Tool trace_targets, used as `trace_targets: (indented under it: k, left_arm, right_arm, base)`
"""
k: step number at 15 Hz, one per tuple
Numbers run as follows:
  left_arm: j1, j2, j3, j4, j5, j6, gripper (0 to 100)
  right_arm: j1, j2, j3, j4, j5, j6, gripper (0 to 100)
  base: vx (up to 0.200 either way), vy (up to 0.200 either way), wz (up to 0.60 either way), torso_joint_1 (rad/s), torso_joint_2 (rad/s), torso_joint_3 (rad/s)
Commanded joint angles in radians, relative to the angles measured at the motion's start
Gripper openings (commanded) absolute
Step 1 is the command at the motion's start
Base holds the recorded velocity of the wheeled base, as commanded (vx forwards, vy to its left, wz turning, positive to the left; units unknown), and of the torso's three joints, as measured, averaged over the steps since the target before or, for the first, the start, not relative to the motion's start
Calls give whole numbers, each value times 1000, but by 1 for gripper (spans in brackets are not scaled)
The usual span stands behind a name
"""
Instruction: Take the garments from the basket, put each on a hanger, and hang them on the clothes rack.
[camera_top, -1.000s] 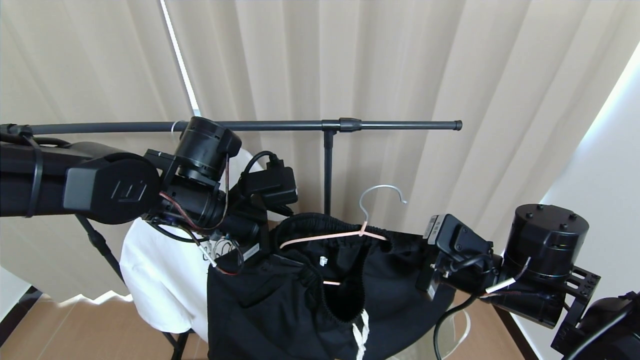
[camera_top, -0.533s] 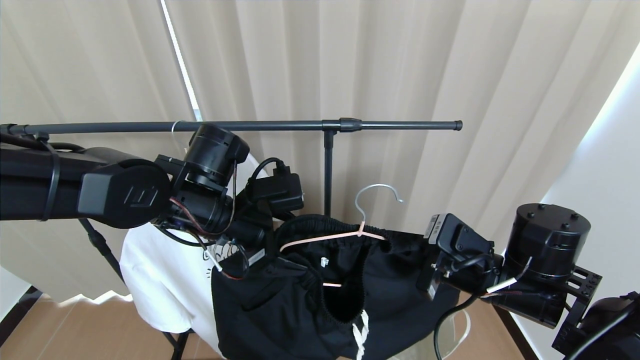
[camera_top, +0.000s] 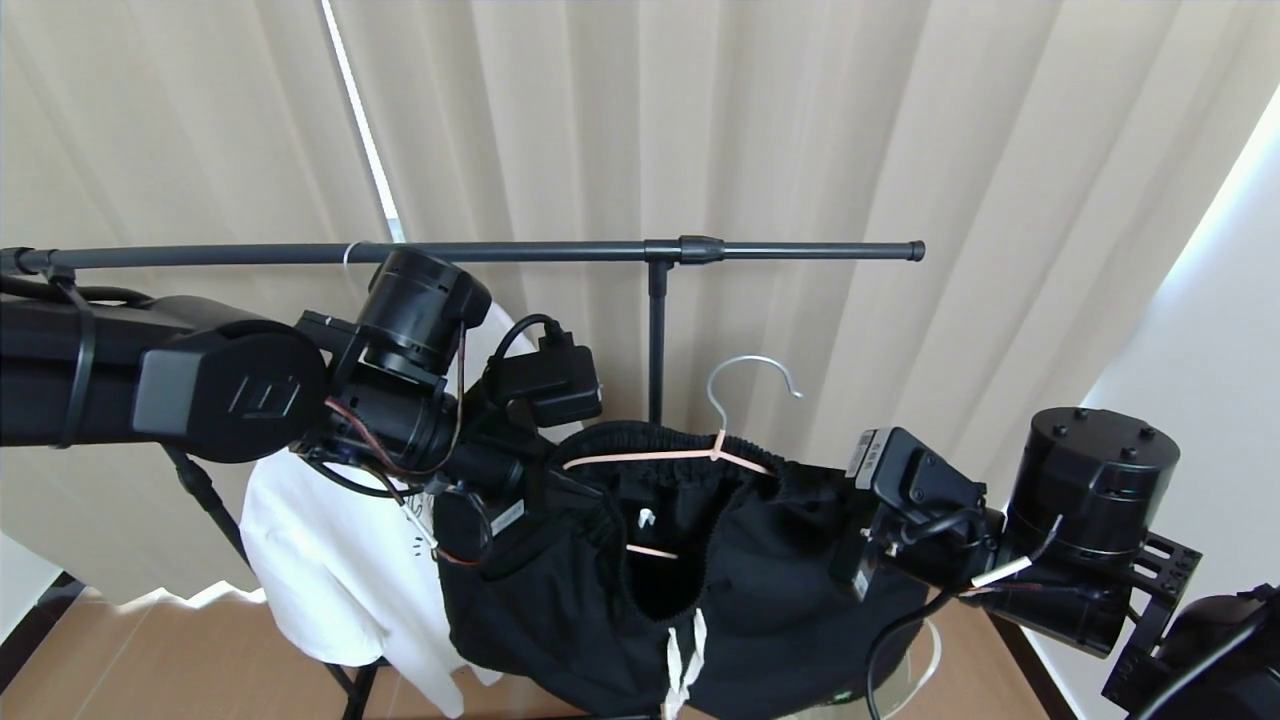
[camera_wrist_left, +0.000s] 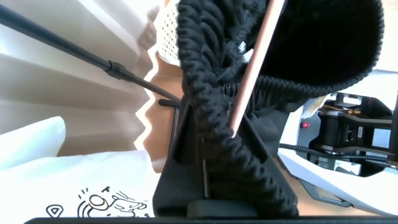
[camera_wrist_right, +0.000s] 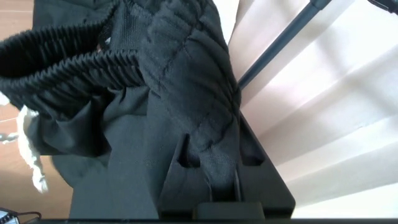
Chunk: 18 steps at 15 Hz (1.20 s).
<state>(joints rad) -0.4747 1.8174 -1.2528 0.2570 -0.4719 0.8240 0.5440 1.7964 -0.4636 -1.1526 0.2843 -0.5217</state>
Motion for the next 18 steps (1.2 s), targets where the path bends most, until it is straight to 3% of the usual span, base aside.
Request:
trace_targets:
  k: [1,4,5,10,14,18]
  left_arm:
    - [-1,-10,3,-1,-1,0,0]
    - [-1,-30,4,1,1,-9,0]
    - [-1,-43,6,1,3,-19,0]
    - [14,-96,21,-1,7,-26,0]
    - [57,-150,59,-4,9,-33,0]
    - [91,-201,82,-4,7,-46,0]
  right_arm:
    - [1,1,0,2,-4,-1,0]
    - [1,3,-3,4,-5,0,0]
    - [1,3,-3,5,-5,0,100]
    - [-33,-18,-9,25,26,37,100]
    - [-105,-101,-29,155,243,100,100]
    - [-131,-104,-44,172,366,204,100]
  base:
    - [0,0,0,0,0,0]
    - [0,0,0,0,0,0]
    - [0,0,0,0,0,0]
    - [0,0,0,0,0,0]
    - [0,0,0,0,0,0]
    - [0,0,0,0,0,0]
